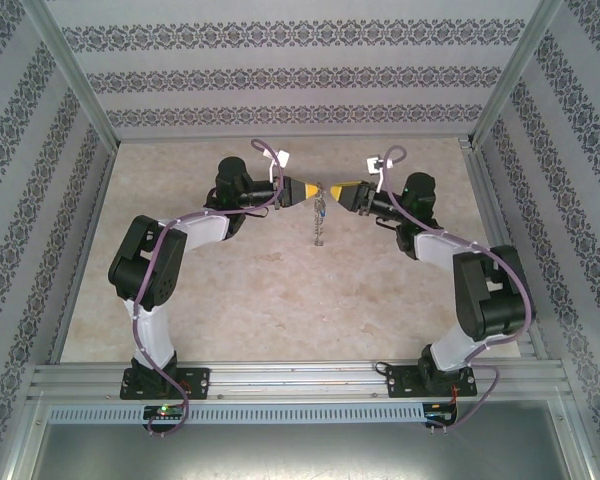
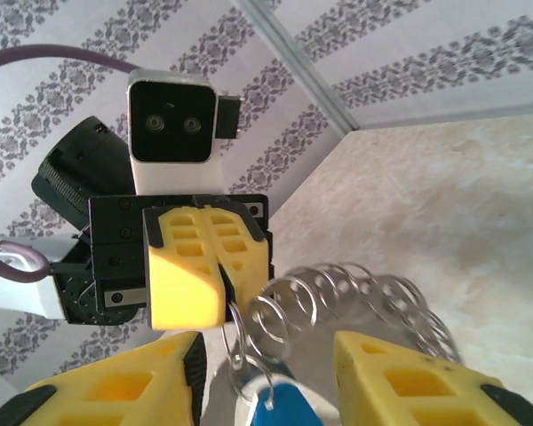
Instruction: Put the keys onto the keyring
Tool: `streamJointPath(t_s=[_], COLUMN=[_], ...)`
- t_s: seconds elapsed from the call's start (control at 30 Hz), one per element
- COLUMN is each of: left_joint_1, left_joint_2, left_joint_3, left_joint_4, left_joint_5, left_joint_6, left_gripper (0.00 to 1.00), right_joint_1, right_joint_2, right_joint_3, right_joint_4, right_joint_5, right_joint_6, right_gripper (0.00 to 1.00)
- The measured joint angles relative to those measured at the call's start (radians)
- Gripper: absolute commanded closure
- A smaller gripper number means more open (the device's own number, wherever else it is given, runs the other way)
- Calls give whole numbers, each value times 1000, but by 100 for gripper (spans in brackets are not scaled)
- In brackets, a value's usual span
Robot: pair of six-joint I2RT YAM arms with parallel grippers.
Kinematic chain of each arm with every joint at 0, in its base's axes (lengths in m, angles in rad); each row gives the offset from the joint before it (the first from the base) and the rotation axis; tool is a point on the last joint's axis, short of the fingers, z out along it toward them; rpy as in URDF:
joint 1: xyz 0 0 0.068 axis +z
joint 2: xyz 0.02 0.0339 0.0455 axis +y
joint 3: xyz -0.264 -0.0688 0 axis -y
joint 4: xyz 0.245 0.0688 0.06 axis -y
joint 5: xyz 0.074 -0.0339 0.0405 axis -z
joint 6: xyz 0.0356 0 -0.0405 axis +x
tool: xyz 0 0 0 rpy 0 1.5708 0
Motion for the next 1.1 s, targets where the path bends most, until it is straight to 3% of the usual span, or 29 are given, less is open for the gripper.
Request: streamJointPath(t_s=[0.23,0.63,0.97,1.1], left_joint_1=[0,0,0,-1], left_joint_2=[0,0,0,0], left_joint_3=[0,-2,-2,-2], left_joint_4=[20,27,27,27], left_joint_5=[0,-1,-1,-3], left_joint_6=[-15,-26,-27,-27], left_gripper=[100,100,100,100], right_joint_1=[18,173,198,208], right_joint_2=[-117,-156,-137,-107], right_joint_3=[-137,-224,-158,-114], right_joint_4=[-16,-117,-149,-151], right_joint_5=[117,398,463,466], right_joint_6=[-46,-207,-260,-272], right_gripper=[43,41,42,51])
